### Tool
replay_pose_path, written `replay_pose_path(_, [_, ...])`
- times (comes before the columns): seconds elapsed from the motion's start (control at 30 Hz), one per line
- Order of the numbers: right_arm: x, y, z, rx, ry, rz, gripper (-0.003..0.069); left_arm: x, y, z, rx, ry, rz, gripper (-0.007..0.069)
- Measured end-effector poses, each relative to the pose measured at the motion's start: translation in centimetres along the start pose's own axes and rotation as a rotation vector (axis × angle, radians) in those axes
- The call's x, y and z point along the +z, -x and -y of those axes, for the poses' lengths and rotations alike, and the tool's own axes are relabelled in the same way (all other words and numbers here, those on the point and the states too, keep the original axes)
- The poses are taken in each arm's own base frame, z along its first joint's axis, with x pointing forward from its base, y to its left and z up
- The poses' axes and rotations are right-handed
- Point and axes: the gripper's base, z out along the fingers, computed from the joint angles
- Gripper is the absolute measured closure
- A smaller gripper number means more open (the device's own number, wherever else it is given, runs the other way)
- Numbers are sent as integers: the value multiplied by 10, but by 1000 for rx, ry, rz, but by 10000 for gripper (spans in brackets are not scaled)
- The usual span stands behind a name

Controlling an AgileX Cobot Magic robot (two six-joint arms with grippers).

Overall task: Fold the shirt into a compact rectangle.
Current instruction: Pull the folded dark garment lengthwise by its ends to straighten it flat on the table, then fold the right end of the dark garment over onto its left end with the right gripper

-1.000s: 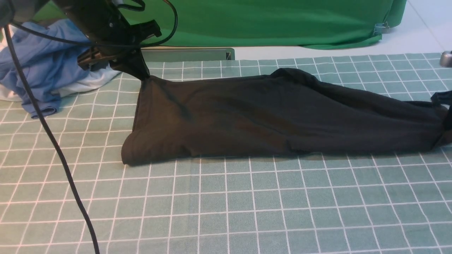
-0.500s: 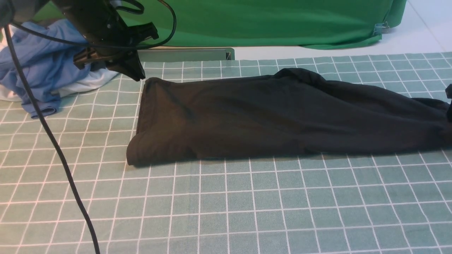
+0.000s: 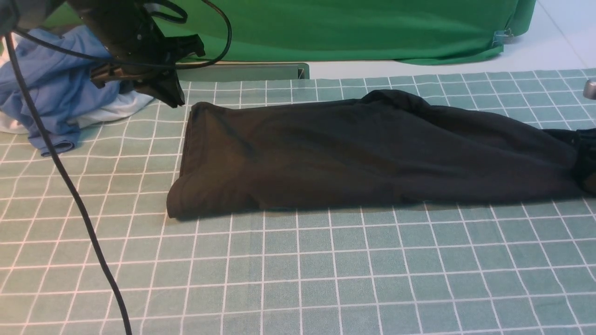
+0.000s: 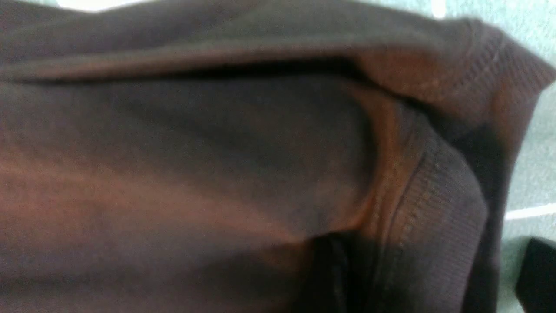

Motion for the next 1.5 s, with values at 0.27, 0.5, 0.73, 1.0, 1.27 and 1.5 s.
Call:
replay_pose_path(0.27, [0, 3, -1, 5, 7, 19, 436, 0, 1, -4, 23, 41, 6, 606])
replay_pose_path(0.5, [-25, 0, 8, 17, -12, 49, 592, -6, 2, -14, 71, 119, 23, 606])
replay_pose_path(0.73, [-99, -11, 36, 73, -72, 191, 592, -58, 0, -16, 10, 11, 122, 606])
replay_pose_path(1.0, [-173, -23, -12, 46, 65, 365, 592, -89, -5, -11, 42, -13, 184, 606])
replay_pose_path(1.27, [-204, -50, -173, -190, 330, 397, 593, -83, -5, -12, 55, -11, 166, 606])
replay_pose_path(1.5, [-178, -91, -292, -335, 484, 378, 594, -68, -11, -16, 74, -1, 110, 606])
